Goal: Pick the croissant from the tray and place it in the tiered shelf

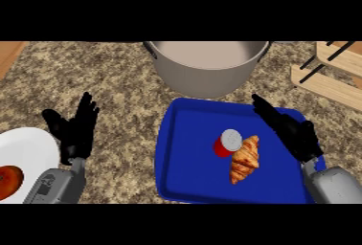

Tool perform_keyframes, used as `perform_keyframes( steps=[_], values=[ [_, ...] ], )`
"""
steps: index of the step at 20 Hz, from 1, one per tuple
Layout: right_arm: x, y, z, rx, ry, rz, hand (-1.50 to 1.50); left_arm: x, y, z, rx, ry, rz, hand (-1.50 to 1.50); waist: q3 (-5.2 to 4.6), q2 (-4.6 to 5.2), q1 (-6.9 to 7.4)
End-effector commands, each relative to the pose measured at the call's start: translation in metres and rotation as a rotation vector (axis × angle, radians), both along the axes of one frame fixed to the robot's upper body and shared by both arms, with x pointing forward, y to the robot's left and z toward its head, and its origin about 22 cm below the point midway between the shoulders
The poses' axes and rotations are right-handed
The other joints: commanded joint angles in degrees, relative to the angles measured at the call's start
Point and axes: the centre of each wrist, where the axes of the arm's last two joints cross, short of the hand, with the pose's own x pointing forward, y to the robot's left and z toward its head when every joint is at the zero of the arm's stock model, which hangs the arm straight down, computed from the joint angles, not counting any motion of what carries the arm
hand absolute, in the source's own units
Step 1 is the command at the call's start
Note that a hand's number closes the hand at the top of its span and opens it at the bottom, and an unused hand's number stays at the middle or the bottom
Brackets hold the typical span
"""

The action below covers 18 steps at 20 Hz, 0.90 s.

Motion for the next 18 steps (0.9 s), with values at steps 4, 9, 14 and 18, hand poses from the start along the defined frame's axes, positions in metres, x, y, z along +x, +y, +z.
perform_keyframes(
  steps=[4,9,14,18],
  values=[
    [0.017,-0.036,0.041,-0.184,-0.123,-0.540,-1.50,0.003,0.005,0.023,0.194,-0.144,-0.168,0.00,0.86,-0.53,-3.31],
    [-0.006,-0.099,0.021,-0.473,-0.116,-0.782,1.50,0.003,0.003,0.022,0.224,-0.150,-0.197,0.00,-1.20,0.49,-9.65],
    [-0.021,-0.117,0.019,-0.550,-0.408,-1.235,-1.50,-0.008,0.006,0.017,0.263,-0.155,-0.257,0.00,0.58,-0.92,-7.92],
    [-0.044,-0.070,0.003,-0.458,-0.577,-1.346,-1.50,-0.007,-0.012,0.018,0.259,-0.171,-0.297,0.00,0.85,-0.50,-6.12]
  ],
)
